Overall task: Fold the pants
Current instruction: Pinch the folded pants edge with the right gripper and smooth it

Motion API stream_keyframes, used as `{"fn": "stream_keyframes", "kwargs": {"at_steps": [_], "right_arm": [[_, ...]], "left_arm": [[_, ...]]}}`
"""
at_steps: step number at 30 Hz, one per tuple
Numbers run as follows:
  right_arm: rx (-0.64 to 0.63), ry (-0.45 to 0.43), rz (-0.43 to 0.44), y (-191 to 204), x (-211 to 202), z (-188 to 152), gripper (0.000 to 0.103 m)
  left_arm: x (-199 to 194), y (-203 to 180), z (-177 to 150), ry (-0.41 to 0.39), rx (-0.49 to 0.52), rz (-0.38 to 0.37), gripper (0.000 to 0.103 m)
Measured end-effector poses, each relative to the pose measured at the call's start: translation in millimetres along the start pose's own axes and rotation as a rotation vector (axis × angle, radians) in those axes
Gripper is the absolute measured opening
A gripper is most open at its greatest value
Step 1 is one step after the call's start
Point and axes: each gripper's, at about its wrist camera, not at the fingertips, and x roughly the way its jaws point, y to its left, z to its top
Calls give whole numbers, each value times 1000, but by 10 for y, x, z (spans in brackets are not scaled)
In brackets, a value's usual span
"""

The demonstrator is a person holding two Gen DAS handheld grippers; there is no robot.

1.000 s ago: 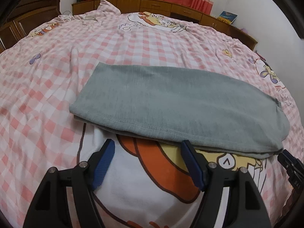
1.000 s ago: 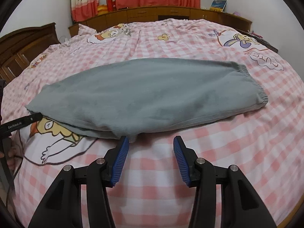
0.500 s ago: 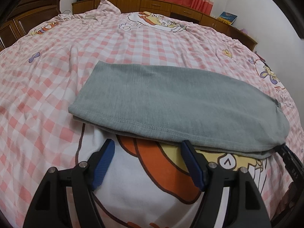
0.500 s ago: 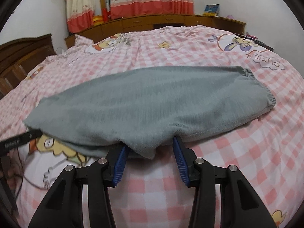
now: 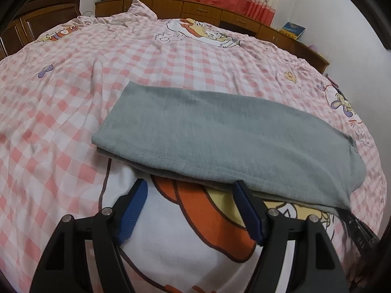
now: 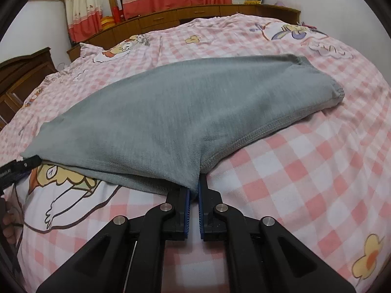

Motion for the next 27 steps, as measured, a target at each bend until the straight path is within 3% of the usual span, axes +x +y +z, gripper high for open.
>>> {"fn": "stream_keyframes", "kwargs": {"at_steps": [5,8,11,13,18,22,27], "right_arm": [[-11,35,40,-9,-102,-35,6],[-1,17,69,-69,-256,47,7],[-22,-35,82,-115,-392,247,18],[-48,-58,95,-109,-381,428,33],[-99,-20,152,-24,-35,759,35],[-127,82,145,73,346,708,35],[-214,99,116,122,427,401,35]], "left_arm": [[-31,-5,9,-4,9,7,76],[-202,-76,97,-47,37,11,76],[-365,-185,240,-96,28,-23,77],[-367,-261,326,-97,32,-20,80],[-2,-437,485,-2,44,36,80],[273,-502,460,63,20,61,80],[395,-423,271,119,46,233,80]]}}
